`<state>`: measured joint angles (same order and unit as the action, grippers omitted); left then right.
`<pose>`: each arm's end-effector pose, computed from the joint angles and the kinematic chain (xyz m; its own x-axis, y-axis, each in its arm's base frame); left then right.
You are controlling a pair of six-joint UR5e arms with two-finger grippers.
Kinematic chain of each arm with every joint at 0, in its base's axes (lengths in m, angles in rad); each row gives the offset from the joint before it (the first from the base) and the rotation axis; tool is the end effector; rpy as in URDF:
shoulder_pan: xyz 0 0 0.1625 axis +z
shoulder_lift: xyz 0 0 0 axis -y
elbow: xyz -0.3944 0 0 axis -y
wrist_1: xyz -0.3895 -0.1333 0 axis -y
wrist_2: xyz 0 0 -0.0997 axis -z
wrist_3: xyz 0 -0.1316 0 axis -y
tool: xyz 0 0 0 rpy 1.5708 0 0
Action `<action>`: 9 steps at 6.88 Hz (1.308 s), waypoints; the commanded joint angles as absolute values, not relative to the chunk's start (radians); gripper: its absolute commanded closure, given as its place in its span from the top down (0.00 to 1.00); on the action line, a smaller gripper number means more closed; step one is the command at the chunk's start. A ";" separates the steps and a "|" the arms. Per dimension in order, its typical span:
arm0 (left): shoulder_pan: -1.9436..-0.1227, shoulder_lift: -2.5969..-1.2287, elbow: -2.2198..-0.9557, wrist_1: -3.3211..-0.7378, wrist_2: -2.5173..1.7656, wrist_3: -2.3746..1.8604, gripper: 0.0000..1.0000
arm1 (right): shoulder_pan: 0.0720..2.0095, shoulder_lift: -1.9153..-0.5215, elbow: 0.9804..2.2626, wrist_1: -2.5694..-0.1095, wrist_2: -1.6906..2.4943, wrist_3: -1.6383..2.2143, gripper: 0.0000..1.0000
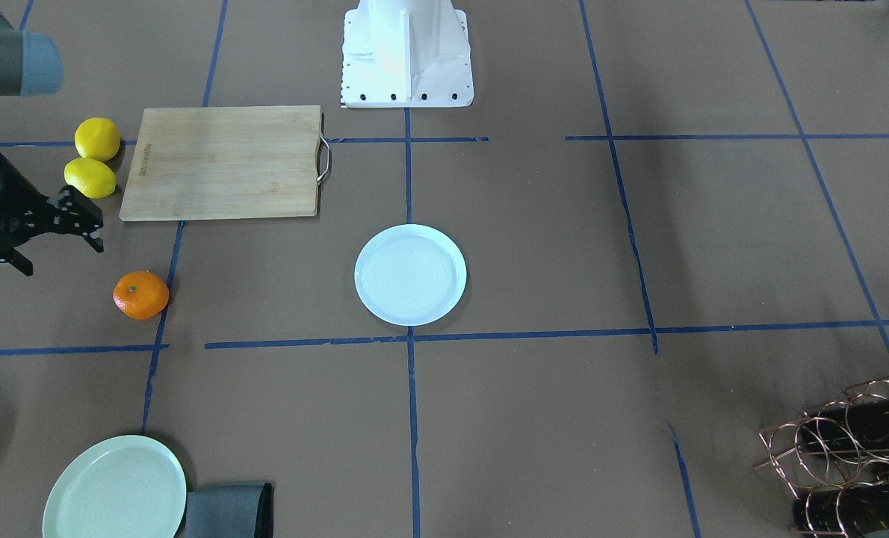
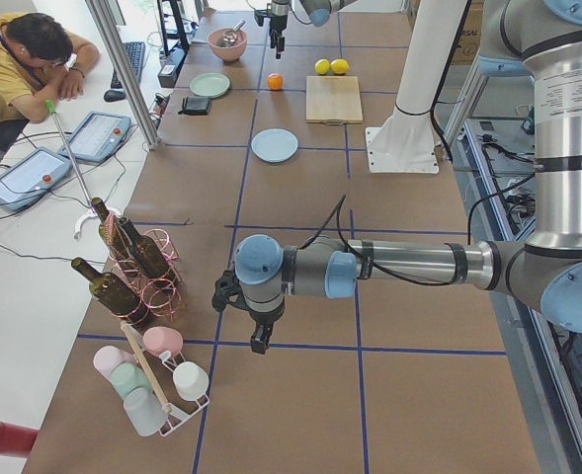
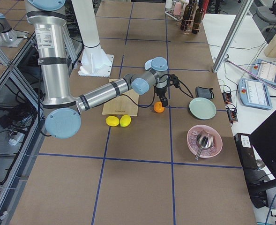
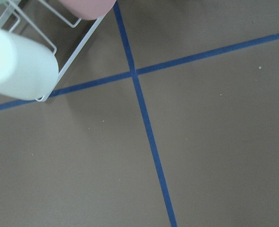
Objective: Pick orange to plate
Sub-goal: 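Lower the right gripper over the orange and close on it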
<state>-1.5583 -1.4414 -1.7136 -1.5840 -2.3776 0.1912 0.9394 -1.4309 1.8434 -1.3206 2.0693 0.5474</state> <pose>-0.0328 -0.4411 0.6367 0.6765 0.2173 -0.7036 -0.1437 0.9761 0.1633 -0.2746 -0.4948 0.4267 0.6993 -0.3142 0.6421 0.1187 0.9368 0.3292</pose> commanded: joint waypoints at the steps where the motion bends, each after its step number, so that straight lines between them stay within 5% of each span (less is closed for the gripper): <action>1: -1.560 -1.437 -1.721 -1.585 -2.379 0.190 1.00 | 0.850 -1.376 1.780 -1.319 1.970 0.626 1.00; 9: -1.562 -1.437 -1.724 -1.589 -2.387 0.190 1.00 | 0.784 -1.327 1.643 -1.319 1.882 0.635 1.00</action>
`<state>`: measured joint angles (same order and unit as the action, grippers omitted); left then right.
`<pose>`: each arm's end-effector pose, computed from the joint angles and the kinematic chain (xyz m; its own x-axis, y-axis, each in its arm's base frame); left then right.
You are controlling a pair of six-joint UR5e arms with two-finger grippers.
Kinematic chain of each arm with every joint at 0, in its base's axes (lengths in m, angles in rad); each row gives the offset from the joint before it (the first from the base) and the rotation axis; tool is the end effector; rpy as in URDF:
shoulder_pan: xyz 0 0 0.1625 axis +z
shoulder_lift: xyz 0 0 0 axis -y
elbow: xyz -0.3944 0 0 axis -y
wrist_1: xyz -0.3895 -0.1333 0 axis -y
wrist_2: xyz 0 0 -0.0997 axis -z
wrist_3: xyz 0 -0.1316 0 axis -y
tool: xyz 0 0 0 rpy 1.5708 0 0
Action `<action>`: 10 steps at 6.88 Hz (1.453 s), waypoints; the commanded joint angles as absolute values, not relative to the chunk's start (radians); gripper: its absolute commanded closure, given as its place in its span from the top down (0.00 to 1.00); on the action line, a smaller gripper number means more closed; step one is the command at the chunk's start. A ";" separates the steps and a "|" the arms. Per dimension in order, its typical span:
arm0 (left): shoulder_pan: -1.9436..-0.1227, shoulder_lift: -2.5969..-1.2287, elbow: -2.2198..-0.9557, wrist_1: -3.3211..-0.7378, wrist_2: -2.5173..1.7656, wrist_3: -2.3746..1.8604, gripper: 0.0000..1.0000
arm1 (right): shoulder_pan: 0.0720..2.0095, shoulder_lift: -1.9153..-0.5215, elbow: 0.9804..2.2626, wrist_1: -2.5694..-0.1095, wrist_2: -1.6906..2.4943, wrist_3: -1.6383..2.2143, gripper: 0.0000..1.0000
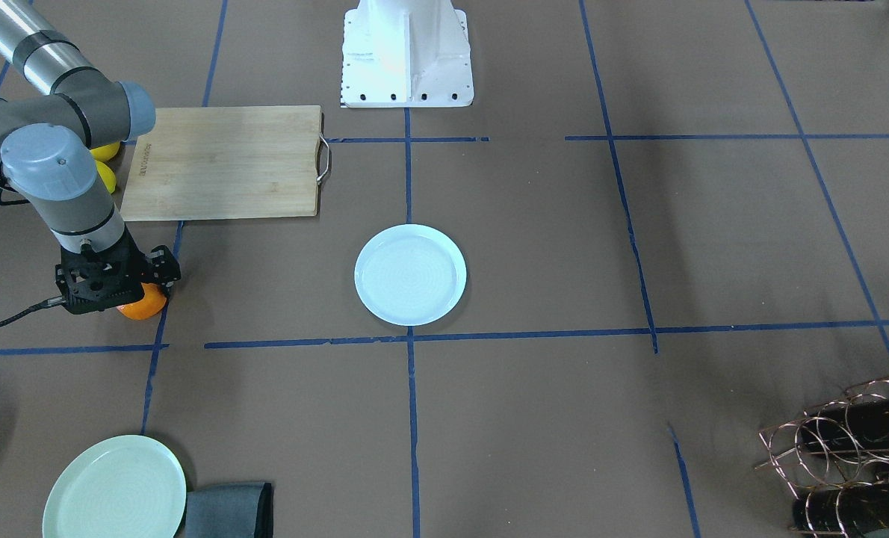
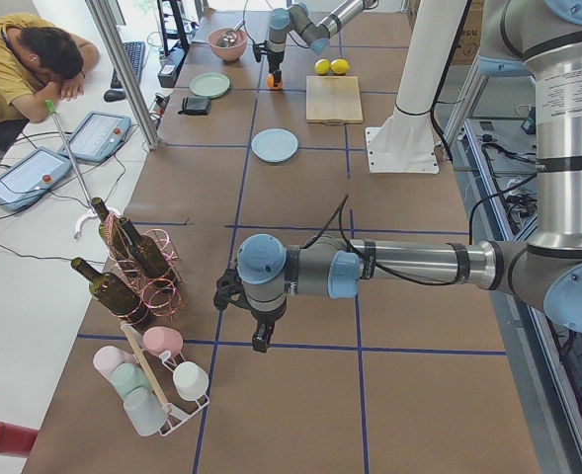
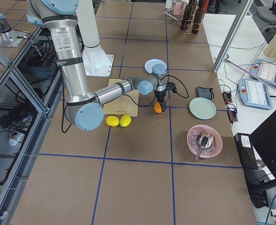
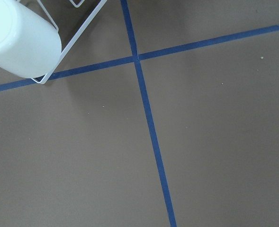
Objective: Pick orange to plate
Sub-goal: 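Lower the right gripper over the orange and close on it, then carry the orange with the right gripper over the light blue plate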
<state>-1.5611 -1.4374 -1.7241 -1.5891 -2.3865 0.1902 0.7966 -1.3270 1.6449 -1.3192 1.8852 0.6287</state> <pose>-0.0332 -0.4404 0.6320 0.6709 0.2227 -0.7073 -0.1390 0.9747 0.1751 -0.3649 -0.5056 0.4751 0.8019 -0.2801 0.5277 0.1449 0.9481 0.2829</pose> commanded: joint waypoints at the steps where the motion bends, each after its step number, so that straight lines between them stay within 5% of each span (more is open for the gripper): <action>1: -1.562 -1.437 -1.724 -1.589 -2.387 0.190 1.00 | 0.776 -1.327 1.643 -1.319 1.867 0.635 1.00; 2: -1.562 -1.437 -1.724 -1.589 -2.387 0.190 1.00 | 0.767 -1.327 1.643 -1.319 1.861 0.637 0.87; 3: -1.562 -1.437 -1.724 -1.589 -2.387 0.190 1.00 | 0.767 -1.324 1.644 -1.319 1.862 0.638 0.42; 4: -1.562 -1.437 -1.724 -1.589 -2.387 0.190 1.00 | 0.767 -1.298 1.673 -1.324 1.867 0.655 0.18; 8: -1.563 -1.437 -1.724 -1.589 -2.388 0.190 1.00 | 0.636 -0.892 1.626 -1.581 1.832 0.996 0.20; 10: -1.563 -1.437 -1.727 -1.589 -2.387 0.190 1.00 | 0.539 -0.687 1.442 -1.582 1.731 1.159 0.22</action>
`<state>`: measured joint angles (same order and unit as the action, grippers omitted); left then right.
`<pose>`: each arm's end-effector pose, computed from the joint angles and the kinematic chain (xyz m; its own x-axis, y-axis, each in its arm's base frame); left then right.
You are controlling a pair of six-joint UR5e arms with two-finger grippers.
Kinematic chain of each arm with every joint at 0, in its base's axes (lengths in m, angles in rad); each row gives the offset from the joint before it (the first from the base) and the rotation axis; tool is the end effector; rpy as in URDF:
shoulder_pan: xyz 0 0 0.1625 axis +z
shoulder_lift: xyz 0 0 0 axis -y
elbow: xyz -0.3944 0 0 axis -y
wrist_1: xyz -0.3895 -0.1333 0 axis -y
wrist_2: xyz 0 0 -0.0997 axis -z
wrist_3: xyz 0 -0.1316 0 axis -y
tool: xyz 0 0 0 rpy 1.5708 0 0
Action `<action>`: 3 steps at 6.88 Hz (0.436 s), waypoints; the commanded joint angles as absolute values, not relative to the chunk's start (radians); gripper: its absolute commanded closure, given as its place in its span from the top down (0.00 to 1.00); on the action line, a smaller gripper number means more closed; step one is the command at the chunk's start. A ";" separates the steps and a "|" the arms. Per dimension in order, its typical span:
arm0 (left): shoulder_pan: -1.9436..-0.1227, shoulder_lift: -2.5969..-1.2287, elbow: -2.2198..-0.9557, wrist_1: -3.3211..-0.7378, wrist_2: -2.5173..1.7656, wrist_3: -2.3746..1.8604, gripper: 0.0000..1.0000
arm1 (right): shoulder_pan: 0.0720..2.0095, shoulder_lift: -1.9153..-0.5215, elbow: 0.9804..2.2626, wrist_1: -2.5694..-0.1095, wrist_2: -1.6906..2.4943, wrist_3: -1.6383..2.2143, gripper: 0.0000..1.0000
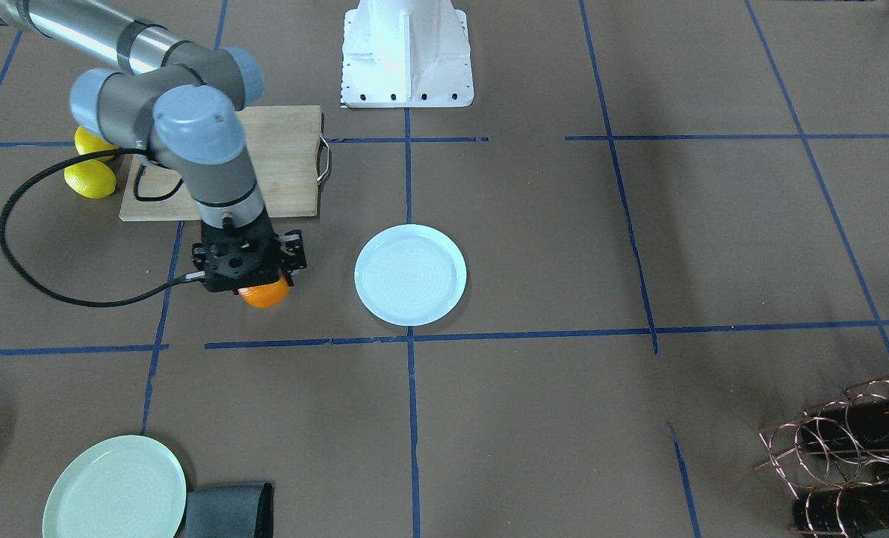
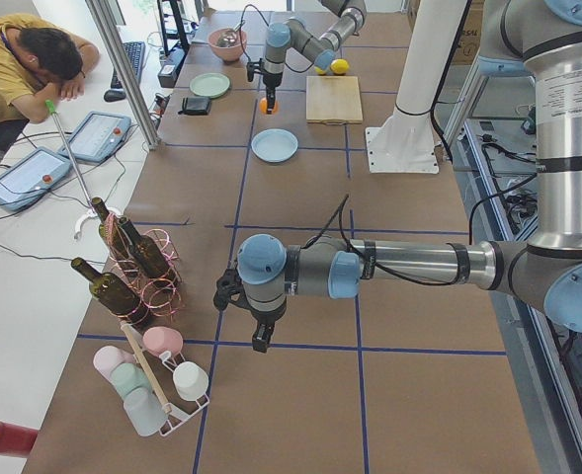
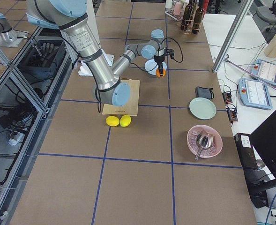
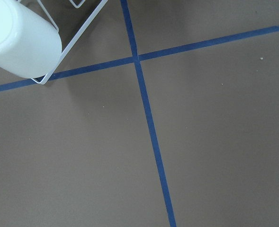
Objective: Pick orange to plate
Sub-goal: 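Carry the orange with the right gripper over the light blue plate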
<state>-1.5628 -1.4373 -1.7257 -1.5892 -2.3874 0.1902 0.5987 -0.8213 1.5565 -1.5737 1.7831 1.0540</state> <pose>-0.0339 -0.4404 0.6311 0.6706 0.2228 -0.7076 -0.1372 0.9746 0.1768 -0.5334 -0.4917 0.2190 0.7488 -0.0739 0.6587 -0.0743 0.9782 0.1941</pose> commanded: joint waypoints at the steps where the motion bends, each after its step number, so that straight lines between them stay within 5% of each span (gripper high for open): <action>1: -1.566 -1.437 -1.729 -1.589 -2.387 0.192 1.00 | 0.507 -0.589 1.316 -1.582 1.685 1.211 0.22; 3: -1.566 -1.436 -1.729 -1.589 -2.387 0.193 1.00 | 0.485 -0.571 1.249 -1.582 1.651 1.230 0.22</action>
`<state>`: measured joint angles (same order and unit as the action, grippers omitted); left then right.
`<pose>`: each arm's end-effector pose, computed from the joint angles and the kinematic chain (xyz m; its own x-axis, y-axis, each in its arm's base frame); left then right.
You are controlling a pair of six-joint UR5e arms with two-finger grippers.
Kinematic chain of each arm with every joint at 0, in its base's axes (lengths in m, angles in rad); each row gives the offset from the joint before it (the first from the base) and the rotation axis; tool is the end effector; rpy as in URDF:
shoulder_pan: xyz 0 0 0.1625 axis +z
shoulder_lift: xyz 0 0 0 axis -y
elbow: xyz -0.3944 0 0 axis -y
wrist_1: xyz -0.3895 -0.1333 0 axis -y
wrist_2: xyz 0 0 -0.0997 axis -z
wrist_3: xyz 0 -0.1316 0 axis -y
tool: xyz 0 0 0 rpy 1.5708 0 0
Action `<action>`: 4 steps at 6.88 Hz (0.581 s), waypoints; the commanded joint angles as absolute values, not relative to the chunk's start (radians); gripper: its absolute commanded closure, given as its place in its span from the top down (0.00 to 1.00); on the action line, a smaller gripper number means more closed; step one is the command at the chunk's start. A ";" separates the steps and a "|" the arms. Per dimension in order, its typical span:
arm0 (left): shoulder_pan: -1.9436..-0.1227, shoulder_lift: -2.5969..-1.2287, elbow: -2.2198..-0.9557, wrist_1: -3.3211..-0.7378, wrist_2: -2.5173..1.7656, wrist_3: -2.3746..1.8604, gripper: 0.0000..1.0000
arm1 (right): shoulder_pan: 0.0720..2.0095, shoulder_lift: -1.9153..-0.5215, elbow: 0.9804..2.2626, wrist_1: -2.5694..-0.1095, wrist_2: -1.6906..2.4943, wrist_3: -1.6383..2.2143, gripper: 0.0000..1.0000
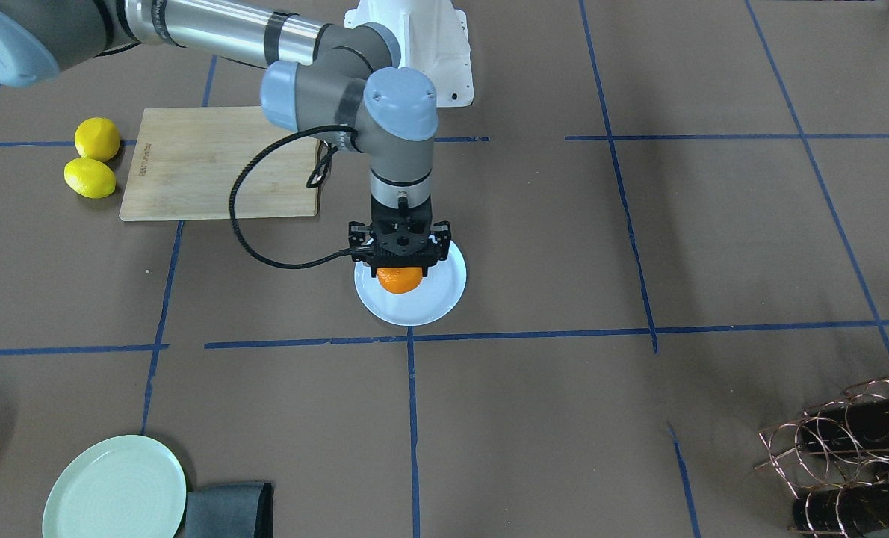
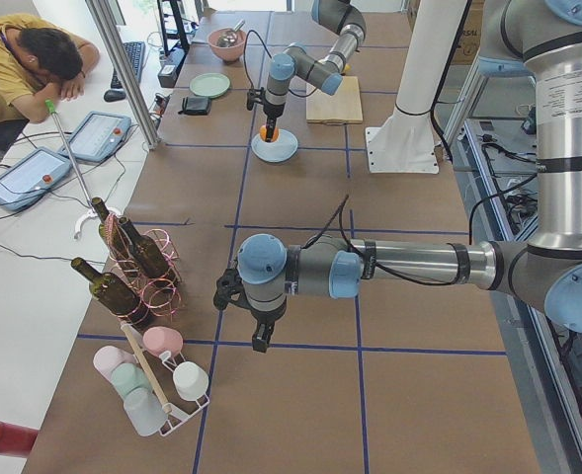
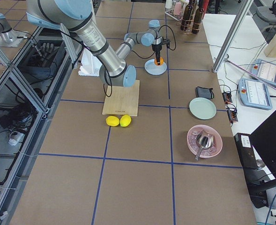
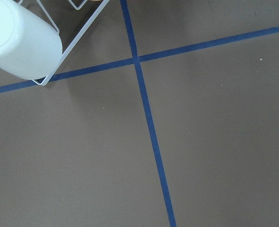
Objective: Pick orange to plate
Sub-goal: 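Carry the orange with the right gripper over the light blue plate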
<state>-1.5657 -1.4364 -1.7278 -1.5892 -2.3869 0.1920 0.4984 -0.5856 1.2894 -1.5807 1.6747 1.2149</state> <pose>-0.0352 -0.4401 0.6305 0.6713 0.2234 -0.7067 -0.1357 0.9744 0.1791 -0.6332 -0.4808 0.1653 0.7783 0.0290 0.6272 -0.1558 0.9766 0.1481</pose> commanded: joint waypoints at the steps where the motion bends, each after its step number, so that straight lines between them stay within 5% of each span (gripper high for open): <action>1: -1.566 -1.434 -1.730 -1.589 -2.387 0.193 1.00 | 0.476 -0.578 1.233 -1.582 1.628 1.229 0.22; 3: -1.566 -1.434 -1.729 -1.589 -2.387 0.193 1.00 | 0.468 -0.589 1.233 -1.582 1.626 1.227 0.29; 4: -1.566 -1.434 -1.729 -1.589 -2.388 0.193 1.00 | 0.468 -0.591 1.235 -1.582 1.626 1.226 0.68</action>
